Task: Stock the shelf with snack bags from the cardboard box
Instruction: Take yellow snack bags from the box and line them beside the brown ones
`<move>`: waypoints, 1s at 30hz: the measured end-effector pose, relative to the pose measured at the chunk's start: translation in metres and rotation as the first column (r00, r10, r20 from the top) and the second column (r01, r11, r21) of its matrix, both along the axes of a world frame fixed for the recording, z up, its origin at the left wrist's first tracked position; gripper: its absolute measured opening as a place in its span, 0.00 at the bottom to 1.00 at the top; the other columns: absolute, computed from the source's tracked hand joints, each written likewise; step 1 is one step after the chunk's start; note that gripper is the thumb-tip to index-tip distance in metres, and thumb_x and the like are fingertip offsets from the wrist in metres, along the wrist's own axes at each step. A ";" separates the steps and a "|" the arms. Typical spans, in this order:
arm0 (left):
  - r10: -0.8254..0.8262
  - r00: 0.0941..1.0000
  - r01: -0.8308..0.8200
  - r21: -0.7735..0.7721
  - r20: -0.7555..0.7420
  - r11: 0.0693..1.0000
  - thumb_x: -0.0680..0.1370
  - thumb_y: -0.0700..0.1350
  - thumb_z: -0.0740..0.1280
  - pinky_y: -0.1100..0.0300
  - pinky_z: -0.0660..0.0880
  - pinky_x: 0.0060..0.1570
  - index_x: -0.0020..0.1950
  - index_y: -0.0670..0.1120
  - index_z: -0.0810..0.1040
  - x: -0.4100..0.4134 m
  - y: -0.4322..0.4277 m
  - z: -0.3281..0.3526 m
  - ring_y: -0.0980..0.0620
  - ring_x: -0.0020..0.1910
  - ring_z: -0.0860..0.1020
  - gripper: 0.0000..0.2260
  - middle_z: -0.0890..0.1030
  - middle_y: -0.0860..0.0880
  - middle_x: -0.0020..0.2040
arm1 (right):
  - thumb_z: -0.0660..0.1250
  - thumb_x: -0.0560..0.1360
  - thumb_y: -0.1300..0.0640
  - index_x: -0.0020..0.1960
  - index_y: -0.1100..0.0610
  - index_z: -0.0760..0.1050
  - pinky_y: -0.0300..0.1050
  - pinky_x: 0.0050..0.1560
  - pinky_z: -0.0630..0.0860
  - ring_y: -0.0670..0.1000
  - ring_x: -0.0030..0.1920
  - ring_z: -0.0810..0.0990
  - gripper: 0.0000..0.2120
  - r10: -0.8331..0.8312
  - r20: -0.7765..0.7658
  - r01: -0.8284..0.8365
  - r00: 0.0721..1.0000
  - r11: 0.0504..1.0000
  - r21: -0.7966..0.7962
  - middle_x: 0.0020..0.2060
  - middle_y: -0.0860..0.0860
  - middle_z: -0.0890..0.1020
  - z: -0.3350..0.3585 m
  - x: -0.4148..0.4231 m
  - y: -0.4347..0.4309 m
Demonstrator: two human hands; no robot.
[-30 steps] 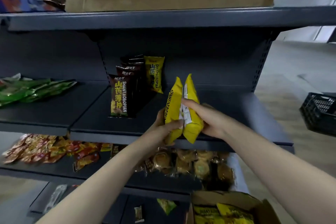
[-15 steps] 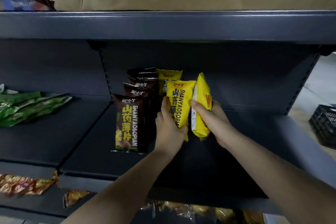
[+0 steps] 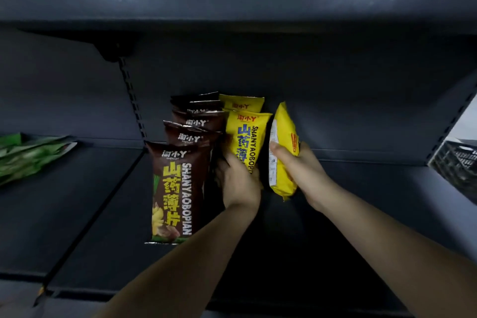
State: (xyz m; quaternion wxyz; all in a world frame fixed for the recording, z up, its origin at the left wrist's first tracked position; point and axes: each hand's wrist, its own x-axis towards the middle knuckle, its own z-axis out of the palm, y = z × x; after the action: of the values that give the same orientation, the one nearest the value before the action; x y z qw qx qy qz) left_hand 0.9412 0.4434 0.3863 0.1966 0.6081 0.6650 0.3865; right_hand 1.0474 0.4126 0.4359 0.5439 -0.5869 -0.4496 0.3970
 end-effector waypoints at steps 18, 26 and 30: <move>0.028 0.718 0.435 0.479 -0.696 0.762 0.73 0.41 0.56 0.42 0.61 0.70 0.75 0.40 0.55 -0.008 -0.009 0.000 0.37 0.73 0.60 0.30 0.60 0.35 0.74 | 0.67 0.76 0.50 0.62 0.56 0.73 0.39 0.43 0.77 0.48 0.49 0.82 0.17 -0.113 -0.026 0.114 0.993 0.993 0.040 0.51 0.51 0.82 0.002 0.009 0.004; 0.088 0.643 0.350 0.394 -0.761 0.850 0.77 0.44 0.49 0.40 0.59 0.70 0.75 0.35 0.52 -0.010 0.021 -0.007 0.41 0.75 0.57 0.27 0.57 0.37 0.75 | 0.66 0.77 0.51 0.51 0.48 0.74 0.39 0.45 0.76 0.44 0.47 0.80 0.04 -0.070 -0.052 0.072 0.996 0.997 0.036 0.47 0.47 0.82 0.001 0.009 -0.001; 0.038 0.713 0.328 0.382 -0.700 0.864 0.77 0.43 0.46 0.40 0.63 0.68 0.74 0.35 0.56 -0.006 0.012 0.003 0.42 0.74 0.60 0.26 0.61 0.38 0.74 | 0.67 0.76 0.50 0.58 0.52 0.71 0.36 0.42 0.75 0.43 0.47 0.79 0.13 -0.063 -0.004 0.063 0.998 0.996 0.064 0.48 0.46 0.81 0.000 0.005 -0.005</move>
State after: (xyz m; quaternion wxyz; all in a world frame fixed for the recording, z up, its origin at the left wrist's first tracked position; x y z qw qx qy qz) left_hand 0.9352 0.4557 0.3891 -0.1897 0.7879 0.5206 0.2686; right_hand 1.0522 0.4076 0.4357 0.5751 -0.5826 -0.4429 0.3657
